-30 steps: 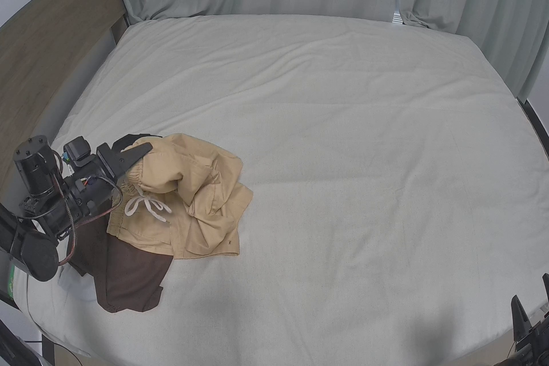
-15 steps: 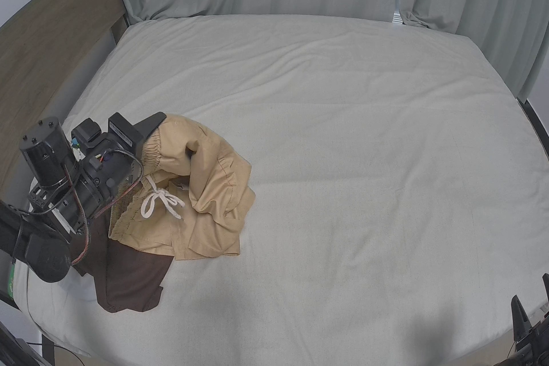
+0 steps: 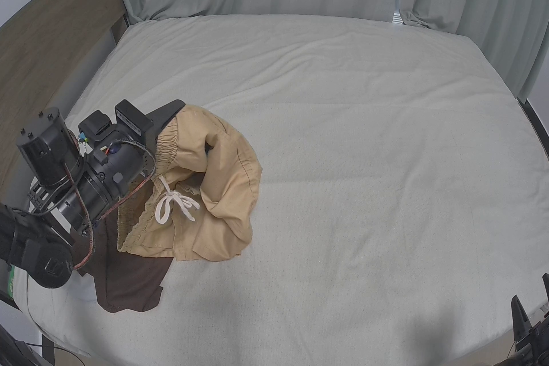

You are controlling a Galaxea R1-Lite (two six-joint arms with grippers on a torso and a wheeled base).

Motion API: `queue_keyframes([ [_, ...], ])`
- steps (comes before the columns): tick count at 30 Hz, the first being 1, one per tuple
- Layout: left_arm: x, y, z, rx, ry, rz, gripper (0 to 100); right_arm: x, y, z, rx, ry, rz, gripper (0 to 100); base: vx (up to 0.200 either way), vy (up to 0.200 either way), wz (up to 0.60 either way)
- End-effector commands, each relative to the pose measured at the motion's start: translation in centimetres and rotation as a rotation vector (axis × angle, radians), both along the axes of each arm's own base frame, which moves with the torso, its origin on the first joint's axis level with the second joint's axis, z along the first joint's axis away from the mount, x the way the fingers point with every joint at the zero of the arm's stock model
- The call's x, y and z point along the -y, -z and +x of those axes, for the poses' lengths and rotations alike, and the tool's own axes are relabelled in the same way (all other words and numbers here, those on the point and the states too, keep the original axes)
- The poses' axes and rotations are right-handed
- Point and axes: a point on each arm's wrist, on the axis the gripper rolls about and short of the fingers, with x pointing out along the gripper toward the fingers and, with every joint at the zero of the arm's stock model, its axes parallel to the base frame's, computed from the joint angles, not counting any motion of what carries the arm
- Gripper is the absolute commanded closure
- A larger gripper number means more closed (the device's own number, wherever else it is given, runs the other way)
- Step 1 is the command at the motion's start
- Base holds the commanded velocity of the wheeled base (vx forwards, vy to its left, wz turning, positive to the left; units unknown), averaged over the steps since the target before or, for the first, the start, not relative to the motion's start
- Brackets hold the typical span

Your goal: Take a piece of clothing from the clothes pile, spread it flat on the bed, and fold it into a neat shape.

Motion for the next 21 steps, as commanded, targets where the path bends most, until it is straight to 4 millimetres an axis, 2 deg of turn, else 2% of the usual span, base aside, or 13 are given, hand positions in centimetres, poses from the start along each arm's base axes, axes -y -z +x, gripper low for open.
queue_keyframes([
  [1,0.9,-0.3,-0.7,0.011,0.034,-0.006,100,0.0,0.5,0.0,-0.001,-0.001,-0.001,0,0.0,0.0,0.0],
  [13,4.9,-0.5,-2.2,0.01,0.177,-0.009,100,0.0,0.5,0.0,-0.001,-0.002,0.001,0,0.0,0.0,0.0],
  [21,6.5,-0.9,-2.7,-0.019,0.235,0.008,100,0.0,0.5,0.0,0.0,-0.002,0.001,0,0.0,0.0,0.0],
])
